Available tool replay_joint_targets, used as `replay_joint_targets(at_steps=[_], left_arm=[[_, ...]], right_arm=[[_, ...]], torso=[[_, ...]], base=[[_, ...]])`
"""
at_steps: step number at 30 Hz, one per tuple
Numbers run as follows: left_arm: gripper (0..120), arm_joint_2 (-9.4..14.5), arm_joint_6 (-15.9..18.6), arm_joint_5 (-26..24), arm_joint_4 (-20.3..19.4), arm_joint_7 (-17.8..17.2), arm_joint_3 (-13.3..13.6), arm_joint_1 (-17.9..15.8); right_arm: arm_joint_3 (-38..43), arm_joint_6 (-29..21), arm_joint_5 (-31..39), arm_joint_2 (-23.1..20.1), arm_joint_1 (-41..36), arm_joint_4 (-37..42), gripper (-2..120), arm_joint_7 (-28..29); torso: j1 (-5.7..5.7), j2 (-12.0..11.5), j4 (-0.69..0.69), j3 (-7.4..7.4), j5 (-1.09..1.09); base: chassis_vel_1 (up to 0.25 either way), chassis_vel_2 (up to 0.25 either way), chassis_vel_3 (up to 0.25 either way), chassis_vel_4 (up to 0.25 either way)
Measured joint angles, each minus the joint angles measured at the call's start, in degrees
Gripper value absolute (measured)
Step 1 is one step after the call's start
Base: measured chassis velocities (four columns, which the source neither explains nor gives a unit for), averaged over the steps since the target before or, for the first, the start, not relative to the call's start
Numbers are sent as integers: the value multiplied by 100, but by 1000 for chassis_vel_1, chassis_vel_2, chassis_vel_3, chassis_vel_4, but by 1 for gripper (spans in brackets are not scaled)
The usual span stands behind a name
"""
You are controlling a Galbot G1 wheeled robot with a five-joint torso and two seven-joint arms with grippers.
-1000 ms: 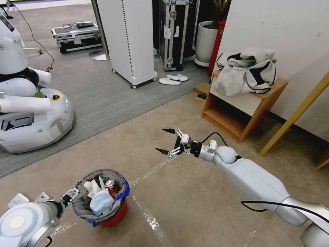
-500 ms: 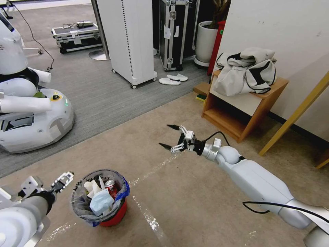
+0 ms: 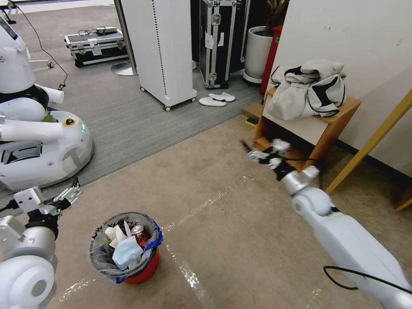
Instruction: Pick up the trash bin and place the garbage on the floor into it.
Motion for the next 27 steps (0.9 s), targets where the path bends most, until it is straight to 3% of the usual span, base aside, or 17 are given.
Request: replay_joint_targets(at_steps=[2, 6, 9, 17, 27], left_arm=[[100, -3, -199, 440, 230, 260, 100, -67], [100, -37, -310, 522, 318, 361, 219, -97], [100, -74, -492, 1056, 504, 620, 361, -146], [100, -140, -402, 892, 454, 680, 603, -284], [100, 4, -438, 862, 689, 756, 730, -476]], right_arm=[[477, -32, 71, -84, -533, 414, 100, 17], [828, -11, 11, -55, -928, 720, 100, -26], [1191, 26, -233, 44, -1457, 1006, 100, -54], [1643, 292, -907, 173, -2152, 1106, 100, -191], [1959, 429, -1562, 555, -2619, 1287, 100, -241]], torso=[[0, 0, 0, 0, -3], [0, 0, 2, 0, -4], [0, 0, 2, 0, -2], [0, 0, 1, 0, -2], [0, 0, 1, 0, -3]], base=[[0, 0, 0, 0], [0, 0, 0, 0], [0, 0, 0, 0], [0, 0, 0, 0], [0, 0, 0, 0]])
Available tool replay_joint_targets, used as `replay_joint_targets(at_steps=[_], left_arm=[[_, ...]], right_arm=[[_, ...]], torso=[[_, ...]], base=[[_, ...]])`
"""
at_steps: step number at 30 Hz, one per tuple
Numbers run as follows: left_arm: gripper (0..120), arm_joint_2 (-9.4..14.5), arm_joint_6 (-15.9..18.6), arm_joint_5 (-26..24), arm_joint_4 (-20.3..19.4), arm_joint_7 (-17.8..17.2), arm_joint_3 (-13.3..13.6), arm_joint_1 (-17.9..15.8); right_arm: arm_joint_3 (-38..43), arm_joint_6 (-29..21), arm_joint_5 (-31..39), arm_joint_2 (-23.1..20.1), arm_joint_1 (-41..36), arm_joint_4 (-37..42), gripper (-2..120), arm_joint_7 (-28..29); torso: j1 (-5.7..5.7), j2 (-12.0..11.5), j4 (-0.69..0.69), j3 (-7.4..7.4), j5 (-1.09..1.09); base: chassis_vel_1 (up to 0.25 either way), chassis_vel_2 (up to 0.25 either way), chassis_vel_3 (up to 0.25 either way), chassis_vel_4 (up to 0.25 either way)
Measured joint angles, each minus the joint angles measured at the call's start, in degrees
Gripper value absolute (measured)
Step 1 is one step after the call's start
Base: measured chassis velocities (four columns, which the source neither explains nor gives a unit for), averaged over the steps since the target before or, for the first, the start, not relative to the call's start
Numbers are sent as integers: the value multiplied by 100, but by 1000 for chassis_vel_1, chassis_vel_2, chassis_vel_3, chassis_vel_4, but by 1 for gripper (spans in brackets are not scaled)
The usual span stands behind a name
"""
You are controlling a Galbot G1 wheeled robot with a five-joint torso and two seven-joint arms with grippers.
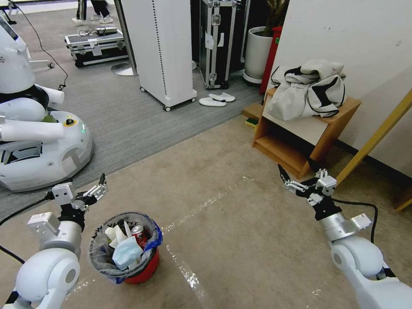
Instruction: Pick up the trash bin and place the garbage on the floor into it.
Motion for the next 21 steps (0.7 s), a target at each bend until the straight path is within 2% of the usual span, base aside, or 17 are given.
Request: replay_joint_targets(at_steps=[21], left_arm=[[100, 4, 32, -16, 3, -54, 3, 11]], right_arm=[[-22, 8, -5, 18, 6, -5, 100, -15]], torso=[[0, 0, 0, 0, 0]], base=[[0, 0, 0, 0]])
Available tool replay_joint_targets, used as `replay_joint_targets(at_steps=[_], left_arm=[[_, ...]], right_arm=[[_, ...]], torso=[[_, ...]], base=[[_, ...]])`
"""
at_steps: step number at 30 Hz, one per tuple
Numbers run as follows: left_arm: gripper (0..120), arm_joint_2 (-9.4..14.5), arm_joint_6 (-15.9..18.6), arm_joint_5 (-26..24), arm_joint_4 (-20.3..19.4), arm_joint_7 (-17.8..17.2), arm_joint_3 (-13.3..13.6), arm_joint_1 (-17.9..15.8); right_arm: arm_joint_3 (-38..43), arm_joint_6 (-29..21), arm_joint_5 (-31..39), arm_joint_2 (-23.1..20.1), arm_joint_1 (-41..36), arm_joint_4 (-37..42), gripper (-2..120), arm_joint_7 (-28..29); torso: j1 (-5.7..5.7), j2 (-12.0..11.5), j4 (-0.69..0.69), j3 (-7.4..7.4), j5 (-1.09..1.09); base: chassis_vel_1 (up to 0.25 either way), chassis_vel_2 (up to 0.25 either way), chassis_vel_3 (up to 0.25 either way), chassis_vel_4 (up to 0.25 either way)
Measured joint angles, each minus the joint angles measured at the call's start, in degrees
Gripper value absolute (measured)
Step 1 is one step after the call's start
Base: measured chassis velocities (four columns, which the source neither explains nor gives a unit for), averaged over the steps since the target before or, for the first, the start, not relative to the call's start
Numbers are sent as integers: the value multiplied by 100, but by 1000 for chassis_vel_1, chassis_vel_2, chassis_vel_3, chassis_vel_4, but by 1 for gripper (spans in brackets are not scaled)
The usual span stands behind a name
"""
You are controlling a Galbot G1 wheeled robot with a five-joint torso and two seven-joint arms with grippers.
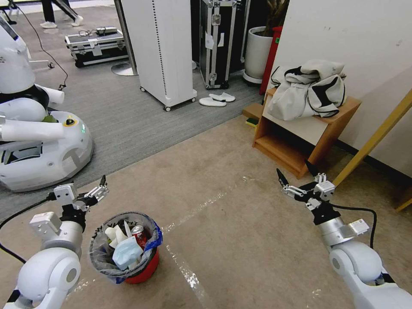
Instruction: Pick up the trash bin and place the garbage on the floor into it.
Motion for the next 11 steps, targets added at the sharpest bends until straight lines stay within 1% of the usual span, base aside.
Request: replay_joint_targets(at_steps=[11], left_arm=[[100, 0, 4, -4, -4, -4, -4, 3]], right_arm=[[-6, 2, 6, -2, 6, -4, 100, 0]], torso=[[0, 0, 0, 0, 0]], base=[[0, 0, 0, 0]])
